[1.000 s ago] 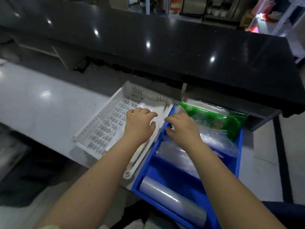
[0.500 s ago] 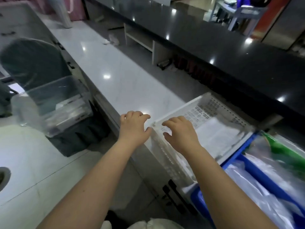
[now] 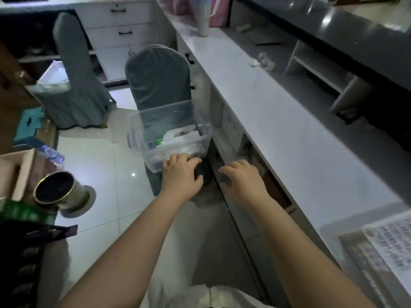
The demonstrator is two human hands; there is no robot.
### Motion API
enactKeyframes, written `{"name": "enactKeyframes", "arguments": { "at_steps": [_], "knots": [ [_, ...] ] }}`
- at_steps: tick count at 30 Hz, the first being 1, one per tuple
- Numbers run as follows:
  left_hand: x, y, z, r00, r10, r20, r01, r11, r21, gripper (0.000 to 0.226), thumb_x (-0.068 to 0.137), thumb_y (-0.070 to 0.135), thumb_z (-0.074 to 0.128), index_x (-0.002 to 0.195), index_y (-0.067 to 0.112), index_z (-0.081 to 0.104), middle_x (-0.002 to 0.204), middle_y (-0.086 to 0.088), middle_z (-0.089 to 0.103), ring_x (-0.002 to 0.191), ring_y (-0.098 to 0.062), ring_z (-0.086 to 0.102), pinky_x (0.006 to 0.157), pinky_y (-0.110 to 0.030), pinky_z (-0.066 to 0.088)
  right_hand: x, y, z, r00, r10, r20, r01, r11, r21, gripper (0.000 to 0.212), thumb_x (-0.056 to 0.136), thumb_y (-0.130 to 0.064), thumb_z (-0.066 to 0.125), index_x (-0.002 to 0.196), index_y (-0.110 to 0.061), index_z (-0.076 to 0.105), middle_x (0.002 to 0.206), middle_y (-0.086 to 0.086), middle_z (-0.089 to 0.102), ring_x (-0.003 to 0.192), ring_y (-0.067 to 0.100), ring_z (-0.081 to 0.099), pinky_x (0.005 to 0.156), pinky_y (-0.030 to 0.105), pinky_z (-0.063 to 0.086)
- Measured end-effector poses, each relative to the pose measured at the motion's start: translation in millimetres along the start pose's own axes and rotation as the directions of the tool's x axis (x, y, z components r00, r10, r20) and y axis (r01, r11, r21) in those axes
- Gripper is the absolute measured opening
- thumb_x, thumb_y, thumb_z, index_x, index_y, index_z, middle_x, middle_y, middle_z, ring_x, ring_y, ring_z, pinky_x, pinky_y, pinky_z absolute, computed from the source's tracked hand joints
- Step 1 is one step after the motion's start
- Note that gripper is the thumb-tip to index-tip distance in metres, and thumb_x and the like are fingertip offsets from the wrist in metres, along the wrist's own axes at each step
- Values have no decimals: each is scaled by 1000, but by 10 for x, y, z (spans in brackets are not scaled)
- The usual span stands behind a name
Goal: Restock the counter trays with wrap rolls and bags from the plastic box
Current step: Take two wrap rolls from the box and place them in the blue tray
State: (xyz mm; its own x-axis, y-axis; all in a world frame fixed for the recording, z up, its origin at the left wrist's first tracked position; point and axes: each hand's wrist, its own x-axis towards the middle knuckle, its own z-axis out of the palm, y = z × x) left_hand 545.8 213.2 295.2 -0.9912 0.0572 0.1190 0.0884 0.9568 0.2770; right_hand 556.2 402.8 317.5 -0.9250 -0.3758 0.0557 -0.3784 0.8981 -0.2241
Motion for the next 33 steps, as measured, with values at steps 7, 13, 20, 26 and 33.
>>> {"name": "enactKeyframes", "arguments": {
  "at_steps": [7,13,20,26,33],
  "knots": [
    [442,-868,-56,992,-127,22,127,992,-11,49,77,44,59,125,35,55,119,1,55,112,-26,45,93,-41,35,990,-356,182,996,-84,43,84,996,2,43,80,-33,67,122,-24,59,122,0,60,113,28,49,87,41,46],
    [1089,-1391,22,972,-233,-6,233,972,-7,49,78,43,59,126,33,54,122,0,55,112,-26,45,93,-43,35,1918,-306,366,987,-144,67,141,989,51,40,80,-28,66,119,-22,61,118,1,62,111,27,49,86,40,46],
    [2006,-1894,155,922,-387,5,387,922,17,46,81,42,60,126,32,53,126,0,53,117,-25,43,97,-42,33,3285,-47,704,939,-264,220,247,963,104,38,86,-28,61,123,-25,58,129,0,57,121,24,44,96,40,43],
    [2746,-2140,291,899,-434,55,431,901,49,48,80,40,59,127,32,51,127,-1,53,119,-26,42,97,-42,31,4416,18,897,899,-334,282,318,942,105,37,85,-30,63,122,-26,58,130,1,58,120,26,46,97,41,44],
    [3227,-2646,624,917,-359,175,351,933,77,50,78,39,60,127,32,50,128,-1,52,119,-26,42,103,-47,27,5025,-150,1318,865,-332,375,311,943,116,38,86,-29,62,123,-25,57,129,1,57,119,26,45,95,41,43]
  ]
}}
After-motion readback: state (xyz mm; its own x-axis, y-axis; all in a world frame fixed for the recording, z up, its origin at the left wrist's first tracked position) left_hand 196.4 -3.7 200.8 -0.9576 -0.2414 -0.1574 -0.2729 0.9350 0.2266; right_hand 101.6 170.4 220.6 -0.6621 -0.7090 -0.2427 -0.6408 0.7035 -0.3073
